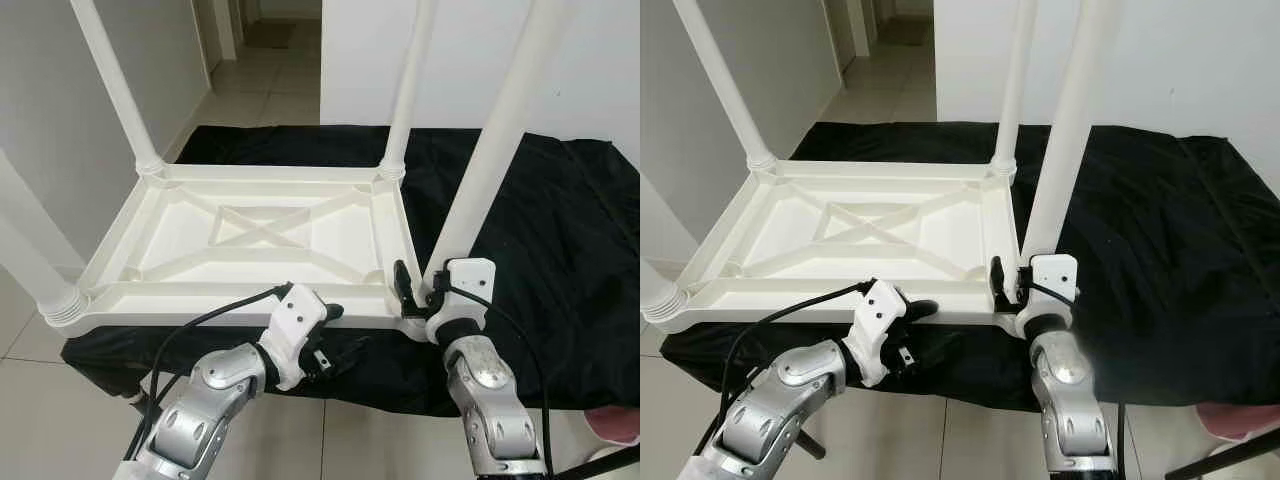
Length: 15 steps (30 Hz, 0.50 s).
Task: Building children table
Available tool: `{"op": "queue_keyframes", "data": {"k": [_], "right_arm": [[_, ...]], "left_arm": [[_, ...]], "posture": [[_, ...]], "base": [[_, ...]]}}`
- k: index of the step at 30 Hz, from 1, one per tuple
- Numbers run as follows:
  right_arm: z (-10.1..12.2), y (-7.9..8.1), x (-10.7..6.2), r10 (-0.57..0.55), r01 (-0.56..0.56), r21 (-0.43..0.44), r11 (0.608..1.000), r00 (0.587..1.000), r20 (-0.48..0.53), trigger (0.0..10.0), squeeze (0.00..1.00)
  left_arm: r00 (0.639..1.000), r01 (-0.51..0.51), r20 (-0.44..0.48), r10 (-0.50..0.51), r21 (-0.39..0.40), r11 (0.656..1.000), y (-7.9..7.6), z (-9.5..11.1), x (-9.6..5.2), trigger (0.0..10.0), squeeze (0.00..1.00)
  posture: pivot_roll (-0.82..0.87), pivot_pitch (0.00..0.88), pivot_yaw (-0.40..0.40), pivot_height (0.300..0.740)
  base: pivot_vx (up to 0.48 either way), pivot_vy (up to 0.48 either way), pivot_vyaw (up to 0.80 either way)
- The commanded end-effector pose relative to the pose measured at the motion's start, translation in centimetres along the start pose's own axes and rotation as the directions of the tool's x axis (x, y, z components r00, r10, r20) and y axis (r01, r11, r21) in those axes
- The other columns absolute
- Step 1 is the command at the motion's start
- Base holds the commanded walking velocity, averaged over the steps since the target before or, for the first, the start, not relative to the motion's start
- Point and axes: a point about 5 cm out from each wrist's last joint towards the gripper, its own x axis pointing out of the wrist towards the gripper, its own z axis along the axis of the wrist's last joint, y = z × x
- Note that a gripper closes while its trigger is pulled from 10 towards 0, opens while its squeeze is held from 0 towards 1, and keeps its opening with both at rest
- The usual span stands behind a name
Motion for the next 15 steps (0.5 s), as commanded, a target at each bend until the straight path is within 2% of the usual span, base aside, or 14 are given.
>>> {"op": "queue_keyframes", "data": {"k": [1, 8, 15], "right_arm": [[-0.22, 0.02, 0.41, 0.033, -0.033, 0.005, 0.999, 0.999, -0.008, 10.0, 0.0], [-0.17, 0.79, 0.63, 0.161, -0.162, 0.04, 0.986, 0.987, 0.013, 10.0, 0.0], [0.0, 0.19, 1.01, 0.184, -0.185, 0.03, 0.982, 0.983, 0.025, 10.0, 0.0]], "left_arm": [[0.993, -0.117, 0.005, 0.117, 0.012, 0.993, 0.63, -0.12, -0.23, 10.0, 0.0], [0.991, -0.137, 0.005, 0.137, 0.021, 0.99, 0.64, 0.01, -0.09, 10.0, 0.0], [0.99, -0.143, -0.005, 0.143, 0.033, 0.989, 0.75, 0.0, -0.07, 10.0, 0.0]], "posture": [[-0.04, 0.032, 0.016, 0.74], [-0.04, 0.032, 0.019, 0.74], [-0.04, 0.032, 0.022, 0.74]], "base": [[0.0, 0.0, 0.0], [0.0, 0.0, 0.0], [0.0, 0.0, 0.0]]}}
